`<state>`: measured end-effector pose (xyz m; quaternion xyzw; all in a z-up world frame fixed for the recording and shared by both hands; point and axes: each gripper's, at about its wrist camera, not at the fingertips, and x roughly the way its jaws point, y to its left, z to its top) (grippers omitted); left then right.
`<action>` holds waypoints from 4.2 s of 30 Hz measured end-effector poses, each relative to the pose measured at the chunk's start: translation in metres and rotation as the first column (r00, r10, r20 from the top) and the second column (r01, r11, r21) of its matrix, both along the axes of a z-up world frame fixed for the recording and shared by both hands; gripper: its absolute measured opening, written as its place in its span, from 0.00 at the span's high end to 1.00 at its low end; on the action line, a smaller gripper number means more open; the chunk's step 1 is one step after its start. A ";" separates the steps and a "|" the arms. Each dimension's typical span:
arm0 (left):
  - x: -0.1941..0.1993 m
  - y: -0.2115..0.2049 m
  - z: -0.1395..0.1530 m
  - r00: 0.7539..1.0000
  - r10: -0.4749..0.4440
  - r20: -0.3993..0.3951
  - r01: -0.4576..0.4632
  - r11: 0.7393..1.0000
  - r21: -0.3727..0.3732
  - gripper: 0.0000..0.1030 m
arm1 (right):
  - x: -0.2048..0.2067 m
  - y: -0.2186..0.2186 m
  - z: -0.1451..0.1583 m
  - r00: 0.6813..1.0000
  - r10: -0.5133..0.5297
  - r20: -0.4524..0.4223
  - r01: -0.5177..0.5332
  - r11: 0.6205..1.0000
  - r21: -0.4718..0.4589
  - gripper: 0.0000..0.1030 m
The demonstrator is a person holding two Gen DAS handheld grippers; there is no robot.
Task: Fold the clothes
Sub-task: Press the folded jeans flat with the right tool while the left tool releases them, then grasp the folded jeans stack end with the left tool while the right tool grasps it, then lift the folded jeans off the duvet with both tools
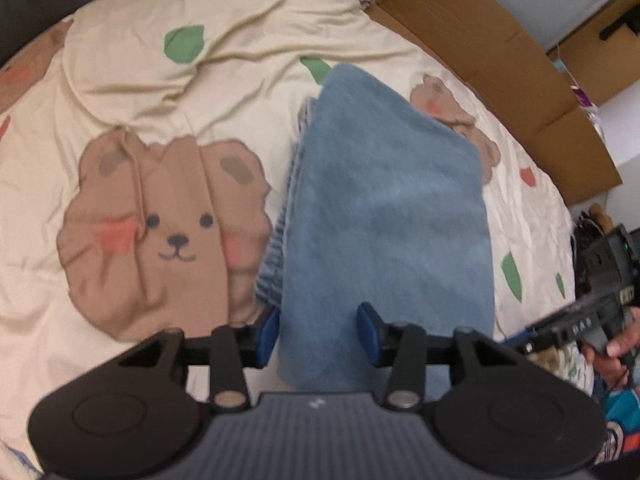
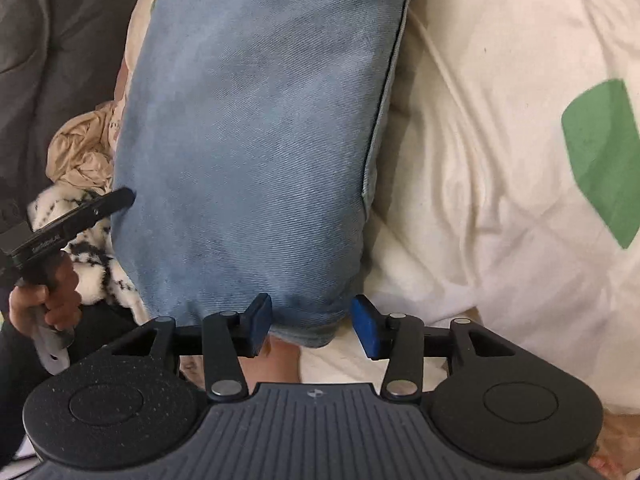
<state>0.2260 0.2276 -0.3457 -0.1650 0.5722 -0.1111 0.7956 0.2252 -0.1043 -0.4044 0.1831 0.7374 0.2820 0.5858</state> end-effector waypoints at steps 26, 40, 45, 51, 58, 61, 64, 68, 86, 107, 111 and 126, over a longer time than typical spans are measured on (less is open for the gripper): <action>0.017 0.001 0.008 0.998 0.014 0.056 -0.020 0.994 0.107 0.50 | 0.011 -0.009 0.005 0.990 -0.062 0.124 0.068 0.997 -0.040 0.46; 0.070 -0.008 -0.025 0.998 0.036 0.052 -0.036 0.999 -0.004 0.47 | 0.036 -0.039 -0.020 0.938 -0.307 0.161 0.303 0.952 0.046 0.46; 0.080 -0.007 -0.032 0.999 0.043 0.029 -0.042 0.999 -0.032 0.50 | 0.029 -0.021 -0.016 0.931 -0.294 0.216 0.292 0.956 0.042 0.58; 0.081 -0.008 -0.032 0.999 0.048 0.016 -0.047 0.999 -0.024 0.54 | 0.029 -0.014 0.002 0.932 -0.293 0.213 0.283 0.956 0.078 0.81; 0.080 -0.014 -0.032 0.996 0.085 -0.010 -0.085 0.996 -0.040 0.55 | 0.031 -0.028 0.027 0.929 -0.290 0.231 0.280 0.957 0.076 0.84; 0.080 -0.020 -0.031 0.997 0.076 -0.017 -0.077 0.996 -0.045 0.56 | 0.040 -0.020 0.036 0.924 -0.298 0.238 0.289 0.955 0.071 0.84; 0.081 -0.027 -0.029 0.998 0.058 -0.025 -0.059 0.997 -0.058 0.57 | 0.037 -0.028 0.041 0.926 -0.291 0.239 0.285 0.957 0.058 0.84; 0.080 -0.046 -0.028 1.000 0.018 -0.024 -0.020 0.998 -0.062 0.58 | 0.029 -0.045 0.042 0.927 -0.293 0.234 0.292 0.956 0.041 0.84; 0.068 -0.119 -0.034 0.998 -0.053 -0.038 0.048 0.991 -0.122 0.58 | 0.006 -0.110 0.074 0.920 -0.225 0.321 0.263 0.961 -0.080 0.84; 0.071 -0.181 -0.030 0.984 -0.180 0.004 0.178 0.968 -0.174 0.59 | -0.046 -0.203 0.035 0.858 -0.440 0.266 0.471 0.880 -0.063 0.83; 0.073 -0.181 -0.030 0.980 -0.201 0.008 0.199 0.963 -0.181 0.58 | -0.051 -0.205 0.016 0.861 -0.431 0.270 0.464 0.883 -0.068 0.82; 0.086 -0.182 -0.033 0.974 -0.205 0.093 0.219 0.957 -0.187 0.49 | -0.054 -0.206 -0.006 0.872 -0.403 0.277 0.442 0.892 -0.092 0.73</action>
